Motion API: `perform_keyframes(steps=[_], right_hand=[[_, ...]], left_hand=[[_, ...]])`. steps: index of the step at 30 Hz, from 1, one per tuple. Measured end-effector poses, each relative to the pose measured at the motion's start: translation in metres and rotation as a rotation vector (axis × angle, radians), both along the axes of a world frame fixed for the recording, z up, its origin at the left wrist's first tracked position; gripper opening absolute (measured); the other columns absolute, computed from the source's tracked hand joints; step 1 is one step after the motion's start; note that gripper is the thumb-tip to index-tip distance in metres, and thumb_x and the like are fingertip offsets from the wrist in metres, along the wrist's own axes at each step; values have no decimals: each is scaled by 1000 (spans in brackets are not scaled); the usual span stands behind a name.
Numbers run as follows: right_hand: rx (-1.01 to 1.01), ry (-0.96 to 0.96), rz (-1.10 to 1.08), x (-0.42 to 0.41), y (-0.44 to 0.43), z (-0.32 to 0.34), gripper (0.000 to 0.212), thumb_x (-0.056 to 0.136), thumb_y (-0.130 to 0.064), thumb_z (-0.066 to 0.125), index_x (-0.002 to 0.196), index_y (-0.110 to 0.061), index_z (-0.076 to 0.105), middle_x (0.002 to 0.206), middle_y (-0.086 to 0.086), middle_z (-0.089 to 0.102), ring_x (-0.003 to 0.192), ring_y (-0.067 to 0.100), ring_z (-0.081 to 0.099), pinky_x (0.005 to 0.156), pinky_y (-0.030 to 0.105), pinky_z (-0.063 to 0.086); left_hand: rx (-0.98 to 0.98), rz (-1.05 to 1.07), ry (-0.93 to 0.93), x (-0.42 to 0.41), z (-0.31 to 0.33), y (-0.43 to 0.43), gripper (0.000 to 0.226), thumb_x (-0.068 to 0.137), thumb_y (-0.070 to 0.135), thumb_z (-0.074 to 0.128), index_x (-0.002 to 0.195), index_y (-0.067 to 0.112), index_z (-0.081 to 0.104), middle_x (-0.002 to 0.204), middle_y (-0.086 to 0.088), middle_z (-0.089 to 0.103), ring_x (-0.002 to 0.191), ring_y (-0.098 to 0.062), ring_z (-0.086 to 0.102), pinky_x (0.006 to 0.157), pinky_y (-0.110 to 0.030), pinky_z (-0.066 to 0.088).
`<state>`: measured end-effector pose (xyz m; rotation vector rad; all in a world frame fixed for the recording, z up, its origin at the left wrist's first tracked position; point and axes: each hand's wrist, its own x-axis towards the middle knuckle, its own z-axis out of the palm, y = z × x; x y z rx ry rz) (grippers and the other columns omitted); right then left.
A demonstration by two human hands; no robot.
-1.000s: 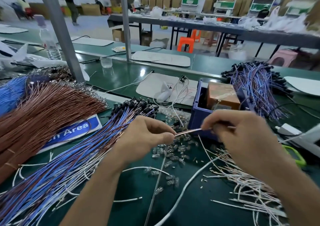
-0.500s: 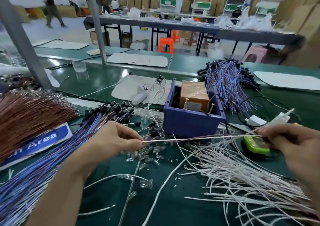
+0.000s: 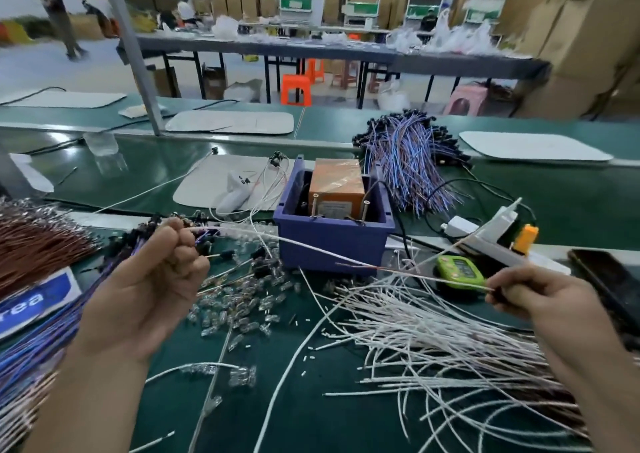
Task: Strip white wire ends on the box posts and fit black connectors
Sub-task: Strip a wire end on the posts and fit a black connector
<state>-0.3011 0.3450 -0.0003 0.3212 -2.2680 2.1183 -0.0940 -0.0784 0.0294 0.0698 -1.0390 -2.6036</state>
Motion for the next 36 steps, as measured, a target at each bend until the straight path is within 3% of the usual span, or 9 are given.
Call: perform_keyframes(steps=[2,5,7,16,19,22,27,30,36], right_hand=[[-46,-46,11,1,1,-4,46,90,22,52,67,-8,77,72,8,75,58,16,70,55,19,57],[-128,-108,19,3,-1,-7,43,91,22,50,66,-3,73,73,9,74,58,18,70,54,20,57],[-144,-125,22,5,-4,-8,45,92,20,50,65,-6,75,73,10,74,59,19,70,54,21,57],[-195,-184,156,17,-7,-16,42,90,19,47,71,-5,75,83,19,73,63,26,67,52,25,54],[-230,-224,182,16,-5,-17,40,90,16,48,71,-6,75,84,19,72,65,26,68,51,24,53],[-281,-251,184,16,-4,-16,29,85,8,54,72,-6,75,81,19,71,65,26,68,51,24,53],[-329,-273,157,14,-1,-13,19,77,-3,59,71,-9,76,78,17,71,67,25,70,52,22,54],[-340,-276,143,15,-1,-13,19,77,-3,59,70,-9,76,77,17,71,67,25,70,53,22,54],[-377,-301,103,18,-3,-6,21,76,-3,58,67,-11,76,77,14,71,66,25,71,53,22,56]], left_hand=[[25,8,16,-7,-9,4,31,109,3,39,123,-7,65,113,-26,70,100,-32,73,95,-39,54],[-139,36,51,-26,-12,17,34,63,17,97,92,16,80,84,-2,75,71,-10,72,75,-24,59],[-217,189,-72,-33,-7,24,45,47,32,104,84,22,80,79,4,72,70,-7,68,74,-20,58],[-772,546,-125,-56,14,96,7,80,22,82,84,27,79,78,-2,78,74,-14,75,75,-20,57],[-952,471,-210,-69,9,110,18,92,16,68,86,31,77,57,2,62,53,-21,50,56,-39,44],[-1104,389,-298,-79,1,121,32,101,19,56,91,42,76,49,10,40,44,-13,33,45,-26,27],[-1247,188,-300,-80,4,128,26,85,63,55,95,52,76,65,32,67,58,12,60,56,-6,40],[-1311,129,-326,-82,0,129,10,87,57,69,90,54,77,82,19,77,79,-4,71,69,-28,55],[-1270,98,-337,-80,-9,124,26,69,73,71,73,49,80,50,3,60,47,-4,40,47,-21,36]])
